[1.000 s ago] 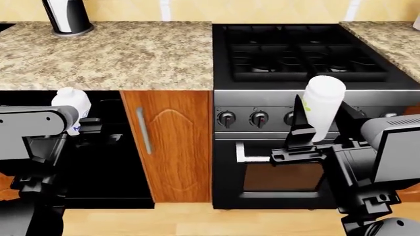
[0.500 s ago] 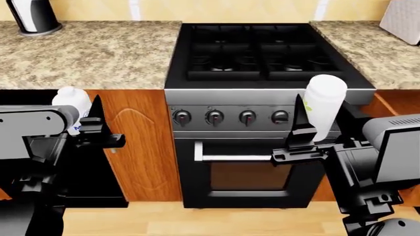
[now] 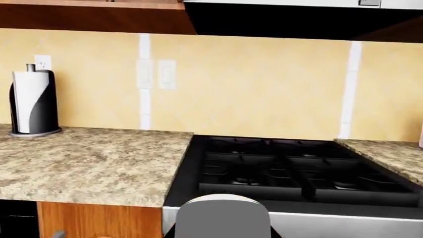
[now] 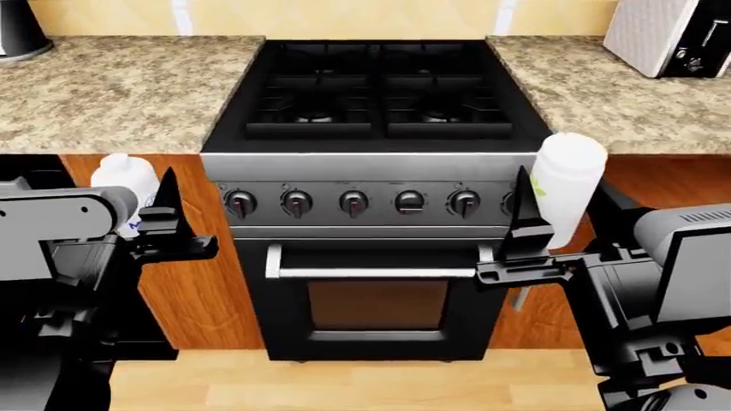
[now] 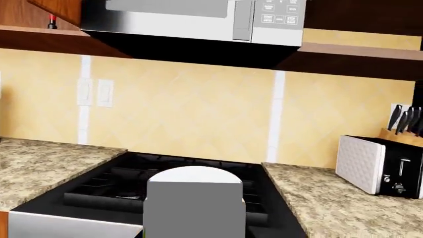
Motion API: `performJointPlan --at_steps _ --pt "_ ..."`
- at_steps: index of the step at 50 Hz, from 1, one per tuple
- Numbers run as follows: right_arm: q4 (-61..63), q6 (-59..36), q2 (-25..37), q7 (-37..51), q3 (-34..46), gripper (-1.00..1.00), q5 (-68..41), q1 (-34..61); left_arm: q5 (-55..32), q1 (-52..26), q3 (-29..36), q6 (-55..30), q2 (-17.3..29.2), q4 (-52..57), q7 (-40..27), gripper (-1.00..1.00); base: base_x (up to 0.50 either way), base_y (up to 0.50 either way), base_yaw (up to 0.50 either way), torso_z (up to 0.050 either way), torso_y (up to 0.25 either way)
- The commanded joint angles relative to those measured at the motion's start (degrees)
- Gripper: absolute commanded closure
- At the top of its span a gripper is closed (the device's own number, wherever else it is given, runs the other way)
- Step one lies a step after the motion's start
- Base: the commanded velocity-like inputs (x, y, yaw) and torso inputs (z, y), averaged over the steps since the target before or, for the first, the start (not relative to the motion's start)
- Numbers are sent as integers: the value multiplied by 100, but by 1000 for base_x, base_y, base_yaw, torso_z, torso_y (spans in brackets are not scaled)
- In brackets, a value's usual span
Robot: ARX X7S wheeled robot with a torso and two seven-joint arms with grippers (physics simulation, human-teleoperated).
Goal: Pick and place the shaker into the drawer. Then close the cabinet.
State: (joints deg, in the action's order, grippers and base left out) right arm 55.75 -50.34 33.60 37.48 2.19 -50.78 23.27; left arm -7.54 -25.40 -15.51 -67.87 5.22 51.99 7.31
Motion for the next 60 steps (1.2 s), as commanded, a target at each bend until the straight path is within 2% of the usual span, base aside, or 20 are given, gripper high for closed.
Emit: performJointPlan --at_steps 1,12,22,29,39,60 --pt "24 55 42 -5 -16 100 104 5 -125 -12 -15 -24 25 19 -97 100 -20 -500 0 0 0" --pt "42 65 94 56 -4 100 41 59 -199 -25 -35 -10 50 28 -151 100 -19 -500 0 0 0" --pt "237 -352 412 517 -359 100 -833 781 -356 -573 -111 -379 106 414 -192 100 -10 -500 0 0 1" --pt "199 -707 758 984 -519 100 -1721 1645 -461 -1183 -32 -896 247 588 -265 100 -4 -500 0 1 0" --pt "129 -828 857 1197 -417 100 -2072 2096 -587 -1491 -5 -1091 269 650 -340 100 -1 -500 0 0 0" --pt "132 -636 838 1085 -273 100 -1798 1900 -872 -1557 -162 -1184 248 688 -488 100 -3 -500 0 0 0"
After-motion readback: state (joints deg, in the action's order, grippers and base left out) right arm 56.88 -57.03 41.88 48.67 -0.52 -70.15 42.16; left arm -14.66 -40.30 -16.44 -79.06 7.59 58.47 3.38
